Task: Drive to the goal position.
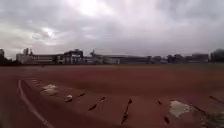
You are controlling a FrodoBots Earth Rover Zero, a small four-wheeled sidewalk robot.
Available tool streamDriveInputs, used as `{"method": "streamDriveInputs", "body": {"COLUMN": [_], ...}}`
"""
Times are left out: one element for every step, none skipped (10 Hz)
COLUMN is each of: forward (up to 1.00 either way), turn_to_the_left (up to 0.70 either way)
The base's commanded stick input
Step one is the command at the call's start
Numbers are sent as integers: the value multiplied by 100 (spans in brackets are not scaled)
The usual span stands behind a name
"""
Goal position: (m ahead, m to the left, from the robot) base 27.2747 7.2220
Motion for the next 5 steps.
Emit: {"method": "streamDriveInputs", "body": {"forward": [70,70,70,70,70], "turn_to_the_left": [0,-7,-22,-23,-10]}}
